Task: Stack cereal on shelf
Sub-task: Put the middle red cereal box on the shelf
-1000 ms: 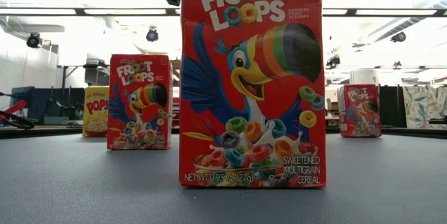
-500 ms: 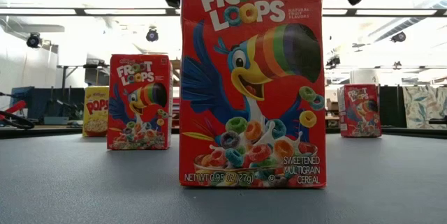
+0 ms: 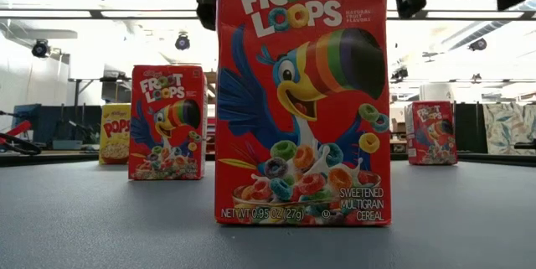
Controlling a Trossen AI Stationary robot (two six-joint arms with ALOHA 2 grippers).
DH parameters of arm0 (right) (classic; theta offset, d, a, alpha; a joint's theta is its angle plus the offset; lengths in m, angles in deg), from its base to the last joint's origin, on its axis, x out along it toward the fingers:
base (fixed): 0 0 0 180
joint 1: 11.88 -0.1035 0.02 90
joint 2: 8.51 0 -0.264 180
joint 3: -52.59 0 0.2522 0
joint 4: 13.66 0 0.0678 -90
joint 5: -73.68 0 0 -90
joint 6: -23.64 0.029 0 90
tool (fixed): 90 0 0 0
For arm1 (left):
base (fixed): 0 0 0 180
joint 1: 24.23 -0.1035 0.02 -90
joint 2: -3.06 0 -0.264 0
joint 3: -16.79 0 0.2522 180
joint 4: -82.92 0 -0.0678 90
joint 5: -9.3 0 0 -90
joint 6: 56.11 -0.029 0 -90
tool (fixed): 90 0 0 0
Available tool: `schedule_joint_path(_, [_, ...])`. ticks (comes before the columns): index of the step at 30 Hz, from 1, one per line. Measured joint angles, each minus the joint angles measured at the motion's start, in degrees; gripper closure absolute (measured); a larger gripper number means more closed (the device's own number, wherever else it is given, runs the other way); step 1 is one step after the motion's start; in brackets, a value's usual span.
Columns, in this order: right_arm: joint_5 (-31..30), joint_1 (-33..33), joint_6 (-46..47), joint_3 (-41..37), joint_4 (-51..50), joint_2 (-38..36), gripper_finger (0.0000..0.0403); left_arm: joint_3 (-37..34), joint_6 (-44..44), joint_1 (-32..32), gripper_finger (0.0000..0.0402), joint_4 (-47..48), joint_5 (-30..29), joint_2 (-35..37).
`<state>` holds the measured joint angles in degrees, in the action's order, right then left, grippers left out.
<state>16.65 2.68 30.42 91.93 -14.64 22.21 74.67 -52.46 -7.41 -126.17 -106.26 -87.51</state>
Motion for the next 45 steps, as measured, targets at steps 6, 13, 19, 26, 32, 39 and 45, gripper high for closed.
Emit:
schedule_joint_path(6, [-0.5, -1.7, 0.7, -6.9, 16.7, 2.5, 0.0167, 0.0, 3.7, 0.0, 0.017, -5.3, -0.4, -3.1])
schedule_joint_path(13, [-1.5, -1.7, -2.1, -7.4, 22.2, 6.4, 0.0167, 0.0, 4.5, 0.2, 0.017, -9.2, -0.9, -6.4])
schedule_joint_path(19, [-1.5, -1.7, -2.9, -6.0, 22.4, 11.0, 0.0168, 0.0, 4.7, 0.3, 0.017, -11.6, -1.0, -7.3])
schedule_joint_path(26, [-0.9, -3.0, -0.6, -4.6, 22.2, 14.1, 0.0168, 0.0, 6.0, 1.5, 0.017, -11.7, -1.0, -7.3])
schedule_joint_path(32, [-1.0, -5.7, -1.5, -5.3, 22.3, 11.9, 0.0168, 0.0, 5.7, 3.8, 0.017, -12.1, -0.9, -6.8])
schedule_joint_path(39, [-0.9, -8.5, -4.0, -6.2, 21.6, 12.6, 0.0168, 0.0, 0.3, 3.8, 0.017, -12.6, -1.1, -6.2])
schedule_joint_path(45, [-5.6, -8.7, 0.3, -6.2, 22.2, 16.4, 0.0168, 0.0, 0.5, 3.8, 0.017, -12.5, -1.3, -6.0])
